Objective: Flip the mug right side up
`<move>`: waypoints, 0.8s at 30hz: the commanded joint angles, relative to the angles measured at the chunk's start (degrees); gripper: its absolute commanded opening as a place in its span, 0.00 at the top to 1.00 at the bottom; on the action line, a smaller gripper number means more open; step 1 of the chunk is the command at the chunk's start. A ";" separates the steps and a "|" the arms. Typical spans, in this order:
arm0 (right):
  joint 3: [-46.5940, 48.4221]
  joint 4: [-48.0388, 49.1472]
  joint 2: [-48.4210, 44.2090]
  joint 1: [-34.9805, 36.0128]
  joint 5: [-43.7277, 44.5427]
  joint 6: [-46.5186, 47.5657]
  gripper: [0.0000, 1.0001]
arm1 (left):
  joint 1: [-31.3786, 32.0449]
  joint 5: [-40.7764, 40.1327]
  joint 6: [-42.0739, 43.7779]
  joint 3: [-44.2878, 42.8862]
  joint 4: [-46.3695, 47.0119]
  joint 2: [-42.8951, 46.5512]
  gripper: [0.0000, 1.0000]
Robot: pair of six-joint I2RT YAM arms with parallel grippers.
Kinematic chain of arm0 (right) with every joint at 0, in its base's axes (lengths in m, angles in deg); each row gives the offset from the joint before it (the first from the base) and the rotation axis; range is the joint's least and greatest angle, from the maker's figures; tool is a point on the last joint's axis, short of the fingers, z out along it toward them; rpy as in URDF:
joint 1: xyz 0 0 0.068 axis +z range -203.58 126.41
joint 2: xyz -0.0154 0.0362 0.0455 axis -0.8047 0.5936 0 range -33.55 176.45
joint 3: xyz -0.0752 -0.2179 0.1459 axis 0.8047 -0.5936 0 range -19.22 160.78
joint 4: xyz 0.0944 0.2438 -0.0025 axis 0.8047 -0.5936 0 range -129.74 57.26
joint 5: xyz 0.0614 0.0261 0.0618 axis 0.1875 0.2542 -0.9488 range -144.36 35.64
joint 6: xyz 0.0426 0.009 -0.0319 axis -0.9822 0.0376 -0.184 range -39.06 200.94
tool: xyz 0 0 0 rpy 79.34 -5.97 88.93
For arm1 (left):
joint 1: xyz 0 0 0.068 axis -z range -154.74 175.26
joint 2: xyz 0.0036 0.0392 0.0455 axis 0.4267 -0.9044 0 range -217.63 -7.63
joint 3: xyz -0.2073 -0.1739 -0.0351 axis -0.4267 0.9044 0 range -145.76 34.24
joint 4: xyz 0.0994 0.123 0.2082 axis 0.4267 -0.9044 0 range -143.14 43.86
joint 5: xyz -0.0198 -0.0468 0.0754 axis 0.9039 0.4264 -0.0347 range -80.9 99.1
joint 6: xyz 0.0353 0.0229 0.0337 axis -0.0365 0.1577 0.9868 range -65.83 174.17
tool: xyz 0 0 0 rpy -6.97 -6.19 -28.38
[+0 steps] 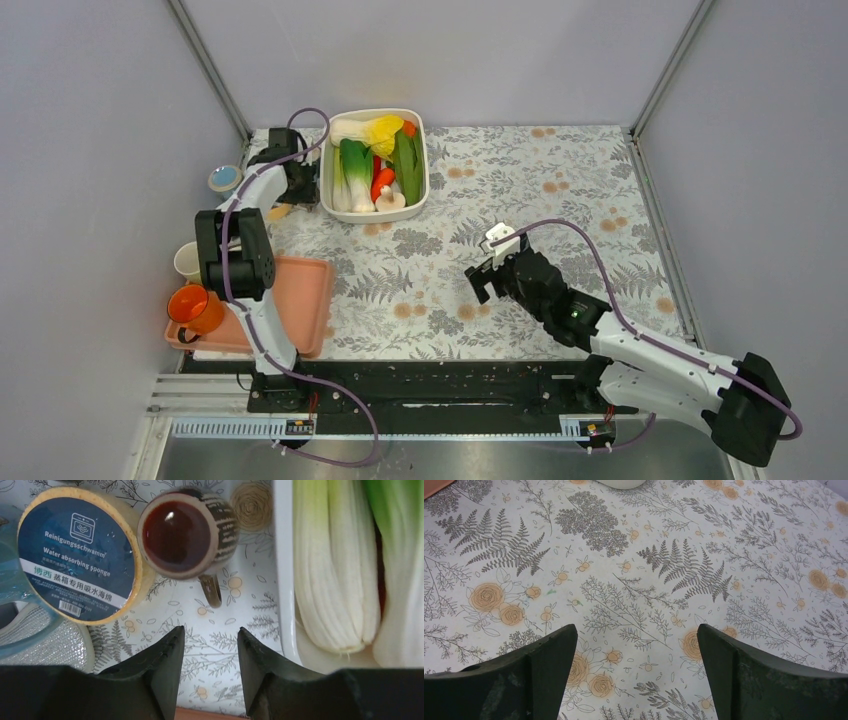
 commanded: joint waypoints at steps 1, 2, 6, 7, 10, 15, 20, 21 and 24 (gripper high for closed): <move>-0.56 4.24 -1.86 -0.45 1.03 0.75 0.01 | 0.17 -4.62 -3.48 -2.93 6.16 -3.15 0.52; -0.68 4.29 -1.97 -0.43 1.00 0.86 0.01 | 0.17 -4.97 -3.28 -3.92 5.81 -4.45 0.52; -1.09 4.81 -3.06 -0.46 1.45 1.27 0.02 | 0.17 -5.95 -2.91 -8.34 3.77 -9.32 0.53; -1.18 4.89 -3.28 -0.46 1.53 1.41 0.01 | 0.17 -6.10 -2.81 -9.32 3.19 -10.34 0.55; -1.35 5.13 -3.95 -0.48 1.58 1.78 0.02 | 0.17 -6.45 -2.85 -10.93 2.13 -12.45 0.57; -1.46 5.53 -4.01 -0.44 1.26 2.40 0.02 | 0.06 -5.60 -3.21 -13.73 1.37 -14.15 0.65; -1.36 5.53 -3.82 -0.43 1.21 2.62 0.01 | 0.17 -4.45 -3.28 -15.41 0.94 -15.22 0.91; -1.38 5.53 -3.84 -0.38 1.20 2.67 0.01 | 0.09 -4.40 -3.32 -15.43 1.01 -15.14 0.98; -1.20 5.53 -3.94 -0.43 1.11 2.68 0.01 | -0.19 -3.78 -3.15 -14.46 1.41 -14.00 1.00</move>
